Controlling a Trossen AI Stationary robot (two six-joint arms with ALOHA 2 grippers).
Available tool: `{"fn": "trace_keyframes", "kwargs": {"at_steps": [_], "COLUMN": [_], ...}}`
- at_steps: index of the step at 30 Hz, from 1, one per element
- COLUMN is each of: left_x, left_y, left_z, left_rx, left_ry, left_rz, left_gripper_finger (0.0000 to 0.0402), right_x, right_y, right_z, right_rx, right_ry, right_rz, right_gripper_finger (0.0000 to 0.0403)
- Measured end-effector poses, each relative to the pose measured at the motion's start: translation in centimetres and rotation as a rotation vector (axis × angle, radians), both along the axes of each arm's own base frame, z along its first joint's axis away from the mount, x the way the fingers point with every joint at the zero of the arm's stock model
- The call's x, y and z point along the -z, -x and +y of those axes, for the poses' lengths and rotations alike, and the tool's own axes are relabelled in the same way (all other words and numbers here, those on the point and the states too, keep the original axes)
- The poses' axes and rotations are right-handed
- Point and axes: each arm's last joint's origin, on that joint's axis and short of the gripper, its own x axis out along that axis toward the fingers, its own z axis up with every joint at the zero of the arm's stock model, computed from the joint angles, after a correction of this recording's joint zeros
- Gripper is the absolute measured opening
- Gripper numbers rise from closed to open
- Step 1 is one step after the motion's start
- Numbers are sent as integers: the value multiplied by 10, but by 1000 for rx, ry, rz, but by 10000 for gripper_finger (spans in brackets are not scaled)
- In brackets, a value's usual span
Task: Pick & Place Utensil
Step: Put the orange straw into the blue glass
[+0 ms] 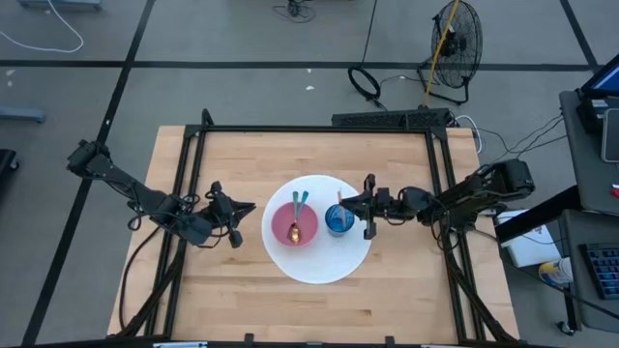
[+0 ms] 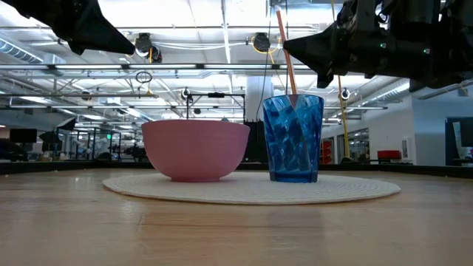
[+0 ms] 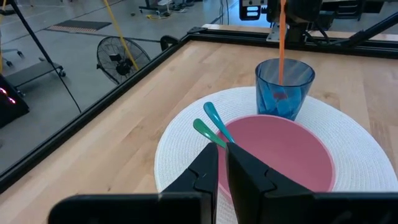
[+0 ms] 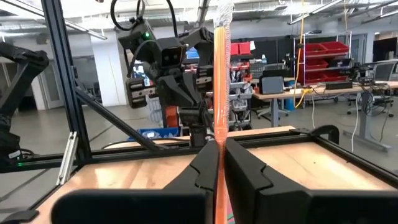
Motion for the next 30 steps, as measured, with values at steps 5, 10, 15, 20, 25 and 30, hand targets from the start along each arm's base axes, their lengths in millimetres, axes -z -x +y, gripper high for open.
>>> {"fn": "trace_keyframes", "kwargs": {"at_steps": [5, 10, 15, 20, 25, 30], "left_x": [0, 0, 0, 0, 0, 0], "left_y": [0, 0, 0, 0, 0, 0], "left_z": [0, 0, 0, 0, 0, 0], "left_rx": [0, 0, -1, -1, 0, 0], "left_ry": [0, 1, 2, 3, 1, 1], "left_rz": [0, -1, -1, -2, 0, 0], "left_gripper_finger": [37, 37, 37, 37, 37, 37], "right_x": [0, 0, 0, -1, -4, -12], "right_y": [0, 0, 0, 0, 1, 4], "right_z": [0, 0, 0, 0, 0, -1], "right_rx": [-3, -6, -5, -4, 3, 16], "right_ry": [-12, -30, -21, -17, 12, 42], "right_rz": [2, -1, -3, -10, -40, -99], "right_gripper_finger": [14, 31, 79, 139, 189, 228]}}
